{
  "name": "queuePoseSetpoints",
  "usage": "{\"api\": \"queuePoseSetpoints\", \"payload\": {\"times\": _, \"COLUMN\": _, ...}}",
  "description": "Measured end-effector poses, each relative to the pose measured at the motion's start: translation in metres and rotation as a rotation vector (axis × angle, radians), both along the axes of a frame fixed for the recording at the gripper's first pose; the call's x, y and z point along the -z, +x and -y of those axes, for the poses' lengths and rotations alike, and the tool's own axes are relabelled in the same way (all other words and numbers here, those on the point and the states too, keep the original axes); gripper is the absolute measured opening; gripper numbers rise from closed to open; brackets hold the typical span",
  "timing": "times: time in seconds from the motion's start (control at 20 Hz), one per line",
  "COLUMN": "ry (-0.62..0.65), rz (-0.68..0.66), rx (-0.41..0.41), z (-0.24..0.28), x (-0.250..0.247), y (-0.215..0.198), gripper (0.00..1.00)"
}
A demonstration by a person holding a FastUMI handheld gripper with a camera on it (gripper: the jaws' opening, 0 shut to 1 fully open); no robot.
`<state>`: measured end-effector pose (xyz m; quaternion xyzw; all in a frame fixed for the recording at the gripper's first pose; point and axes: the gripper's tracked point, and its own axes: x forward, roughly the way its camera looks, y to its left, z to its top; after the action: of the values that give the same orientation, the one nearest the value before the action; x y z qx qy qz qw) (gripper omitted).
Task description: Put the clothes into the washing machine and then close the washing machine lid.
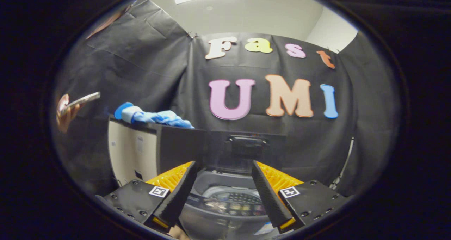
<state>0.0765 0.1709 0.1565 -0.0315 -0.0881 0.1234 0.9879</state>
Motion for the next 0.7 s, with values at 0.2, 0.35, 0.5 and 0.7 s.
{"api": "queuePoseSetpoints", "payload": {"times": 0.2, "ry": 0.047, "rz": 0.043, "rx": -0.101, "z": -0.067, "x": -0.067, "y": 0.022, "gripper": 0.98}}
{"api": "queuePoseSetpoints", "payload": {"times": 0.35, "ry": 0.02, "rz": 0.072, "rx": -0.154, "z": -0.115, "x": -0.108, "y": 0.035, "gripper": 0.98}}
{"api": "queuePoseSetpoints", "payload": {"times": 0.5, "ry": -0.014, "rz": 0.087, "rx": -0.209, "z": -0.17, "x": -0.139, "y": 0.049, "gripper": 0.98}}
{"api": "queuePoseSetpoints", "payload": {"times": 0.7, "ry": 0.032, "rz": 0.047, "rx": -0.294, "z": -0.224, "x": -0.163, "y": 0.056, "gripper": 0.98}}
